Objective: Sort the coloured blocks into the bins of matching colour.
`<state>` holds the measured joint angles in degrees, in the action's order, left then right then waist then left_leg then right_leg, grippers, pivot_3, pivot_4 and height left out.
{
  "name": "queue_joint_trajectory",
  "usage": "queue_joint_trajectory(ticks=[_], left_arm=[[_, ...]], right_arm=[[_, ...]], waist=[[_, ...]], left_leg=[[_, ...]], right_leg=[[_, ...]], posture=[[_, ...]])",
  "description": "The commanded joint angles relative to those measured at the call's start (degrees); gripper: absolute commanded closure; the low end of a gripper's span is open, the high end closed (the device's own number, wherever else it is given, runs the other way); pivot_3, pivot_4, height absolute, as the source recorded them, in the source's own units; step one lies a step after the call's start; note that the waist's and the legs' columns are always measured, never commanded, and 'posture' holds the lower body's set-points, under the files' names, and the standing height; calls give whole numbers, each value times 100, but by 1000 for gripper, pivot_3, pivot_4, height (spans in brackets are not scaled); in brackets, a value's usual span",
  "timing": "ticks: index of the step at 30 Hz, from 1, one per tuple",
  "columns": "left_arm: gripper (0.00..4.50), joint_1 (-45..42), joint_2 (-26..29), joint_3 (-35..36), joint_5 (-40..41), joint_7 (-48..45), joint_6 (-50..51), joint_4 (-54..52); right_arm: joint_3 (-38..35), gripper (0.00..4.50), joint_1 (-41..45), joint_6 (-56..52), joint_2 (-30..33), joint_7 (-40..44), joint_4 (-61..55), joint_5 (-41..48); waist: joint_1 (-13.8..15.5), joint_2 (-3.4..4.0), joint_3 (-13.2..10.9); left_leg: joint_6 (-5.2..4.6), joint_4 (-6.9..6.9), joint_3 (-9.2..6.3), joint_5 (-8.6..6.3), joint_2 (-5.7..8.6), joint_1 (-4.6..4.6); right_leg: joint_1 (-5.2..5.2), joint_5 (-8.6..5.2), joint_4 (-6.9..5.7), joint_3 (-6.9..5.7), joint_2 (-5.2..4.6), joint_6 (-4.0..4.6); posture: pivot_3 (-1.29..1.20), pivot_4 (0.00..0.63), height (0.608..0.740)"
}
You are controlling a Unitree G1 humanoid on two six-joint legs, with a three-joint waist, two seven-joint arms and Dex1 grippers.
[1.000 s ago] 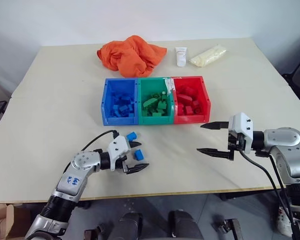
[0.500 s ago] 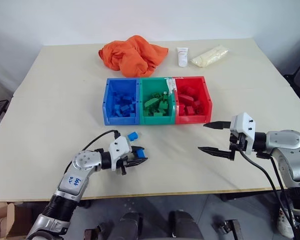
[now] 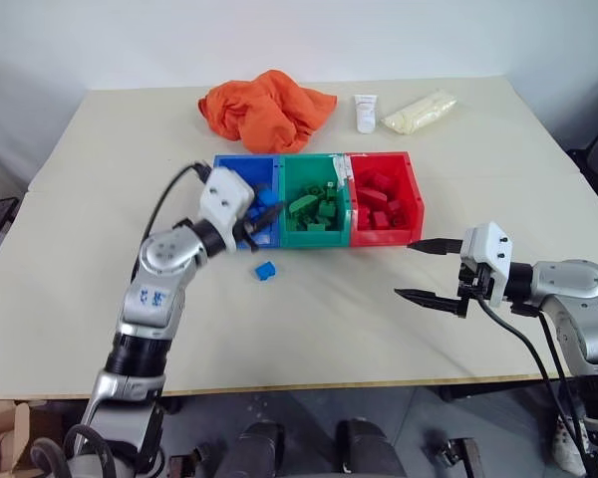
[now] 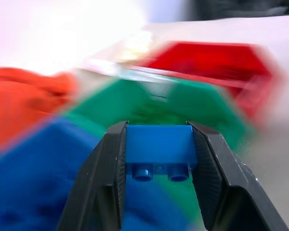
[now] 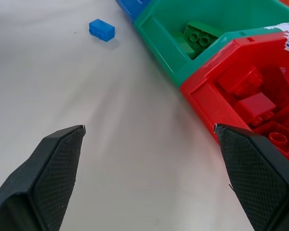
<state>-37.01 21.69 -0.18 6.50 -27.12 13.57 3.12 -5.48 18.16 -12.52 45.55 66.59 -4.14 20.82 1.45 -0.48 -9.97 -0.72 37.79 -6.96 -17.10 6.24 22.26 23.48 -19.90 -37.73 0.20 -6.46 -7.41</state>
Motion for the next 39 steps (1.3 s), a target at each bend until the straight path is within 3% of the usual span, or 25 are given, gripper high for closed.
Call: queue_joint_trajectory(ticks=[1, 9, 17, 22, 29, 34, 39], left_arm=[[2283, -238, 14, 69, -306, 372, -244, 433], [27, -372, 40, 89, -373, 377, -436, 649], [27, 446, 638, 104, 296, -984, -232, -295], [27, 1677, 1667, 412, 1247, -2367, 374, -1356], [27, 3528, 2969, 1346, 1706, -3643, 338, -1445], [27, 3950, 3056, 1641, 1732, -3711, 253, -1464], [27, 3629, 2649, 1361, 1721, -3192, 371, -1747]], right_arm=[[-172, 0, -47, 18, 18, -85, -246, 145], [-210, 0, -157, 41, 58, -164, -292, 210], [-161, 0, -79, 103, 77, -86, -145, 214], [-64, 0, 120, 184, 87, 113, 129, 180], [71, 0, 429, 302, 71, 401, 532, 118], [177, 0, 685, 381, 22, 511, 793, 47], [264, 0, 838, 425, -19, 546, 911, 29]], waist=[[-10, 0, 0], [-2, -9, -6], [-22, -9, -6], [-107, -9, -6], [-146, -5, -7], [-114, -2, -9], [-112, -1, -9]], left_leg=[[0, -1, 1, 0, 0, 0], [-1, 5, 0, -1, 1, 3], [1, 1, -1, -2, -3, 3], [1, -9, -3, -2, -6, 0], [0, -21, -12, -3, -5, -2], [-1, -27, -16, -2, -6, -2], [-2, -31, -15, -2, -5, -2]], right_leg=[[1, 1, 0, -1, 0, -1], [3, 2, -2, -1, -1, -3], [5, 2, -2, 6, -1, -3], [6, 1, 1, 20, -3, -1], [-1, -1, 14, 27, -7, 2], [-6, -1, 26, 22, -8, 3], [-6, -1, 27, 23, -9, 3]], posture=[[0, 150, 740], [0, 150, 740], [0, 150, 740], [0, 150, 740], [0, 150, 740], [0, 150, 740], [0, 150, 740]])
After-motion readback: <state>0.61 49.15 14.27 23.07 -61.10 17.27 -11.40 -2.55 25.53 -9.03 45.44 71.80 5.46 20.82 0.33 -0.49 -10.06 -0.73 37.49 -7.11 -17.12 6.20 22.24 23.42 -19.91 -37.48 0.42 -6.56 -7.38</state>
